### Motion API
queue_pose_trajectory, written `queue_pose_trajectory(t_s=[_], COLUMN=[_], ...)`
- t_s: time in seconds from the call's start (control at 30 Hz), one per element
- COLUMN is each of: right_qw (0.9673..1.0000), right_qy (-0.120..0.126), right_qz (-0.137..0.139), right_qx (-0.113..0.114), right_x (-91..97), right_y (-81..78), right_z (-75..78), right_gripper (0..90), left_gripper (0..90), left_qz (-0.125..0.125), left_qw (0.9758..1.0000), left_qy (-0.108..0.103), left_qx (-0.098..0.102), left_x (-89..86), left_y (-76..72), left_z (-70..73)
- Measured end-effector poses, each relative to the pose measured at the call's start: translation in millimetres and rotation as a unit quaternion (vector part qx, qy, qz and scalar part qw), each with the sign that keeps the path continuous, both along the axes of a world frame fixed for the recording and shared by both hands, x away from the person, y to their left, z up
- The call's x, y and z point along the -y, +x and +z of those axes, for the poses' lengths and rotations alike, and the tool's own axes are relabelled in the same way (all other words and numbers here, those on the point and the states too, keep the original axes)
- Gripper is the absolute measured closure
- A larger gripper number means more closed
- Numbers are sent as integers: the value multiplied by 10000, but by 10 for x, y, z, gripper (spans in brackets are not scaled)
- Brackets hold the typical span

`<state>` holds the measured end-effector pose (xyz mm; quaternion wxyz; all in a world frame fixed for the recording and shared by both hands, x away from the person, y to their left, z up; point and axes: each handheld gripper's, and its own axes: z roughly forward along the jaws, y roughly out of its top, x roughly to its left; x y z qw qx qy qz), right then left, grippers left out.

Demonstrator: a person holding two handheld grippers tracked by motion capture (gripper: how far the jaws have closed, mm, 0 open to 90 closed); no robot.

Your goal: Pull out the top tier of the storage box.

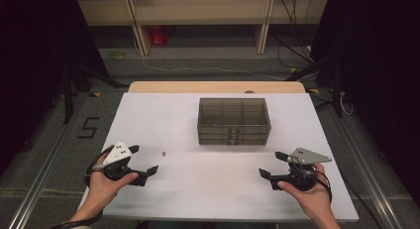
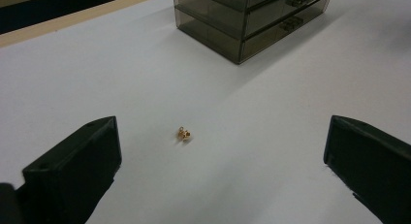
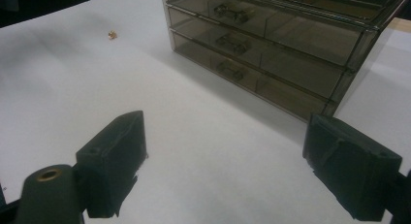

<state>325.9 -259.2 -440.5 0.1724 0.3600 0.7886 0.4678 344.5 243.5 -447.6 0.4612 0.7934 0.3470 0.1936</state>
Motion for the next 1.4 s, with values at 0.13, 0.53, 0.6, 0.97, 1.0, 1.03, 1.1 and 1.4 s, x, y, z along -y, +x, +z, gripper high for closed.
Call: queue_pose_trajectory(t_s=[0.13, 0.53, 0.6, 0.97, 1.0, 1.03, 1.1, 1.4], right_qw=[10000, 10000, 10000, 9994, 9992, 9992, 9990, 9984], right_qy=[-8, -39, -59, -251, -273, -273, -297, -300], right_qz=[1, 2, -2, -119, -153, -153, -163, -248], right_qx=[-2, -1, 18, 209, 249, 249, 286, 402], right_x=[3, -11, -25, -106, -133, -133, -190, -363], right_y=[-2, 2, 7, 22, 33, 33, 47, 99], right_z=[0, -1, 1, 5, 6, 6, 8, 34], right_gripper=[165, 165, 165, 181, 189, 189, 203, 300], left_gripper=[0, 0, 0, 0, 0, 0, 0, 0], left_qz=[-4, -8, -12, -22, -20, -16, -9, 21], left_qw=[10000, 10000, 10000, 10000, 10000, 10000, 10000, 10000], left_qy=[14, 6, 21, 22, 27, 34, 22, -4], left_qx=[7, 11, 19, 32, 26, 25, 28, 50], left_x=[7, 7, 4, 22, 19, 17, 20, 19], left_y=[-1, -7, -13, -4, -2, -2, -2, -4], left_z=[-1, -2, 0, -1, 0, 1, 2, 3])
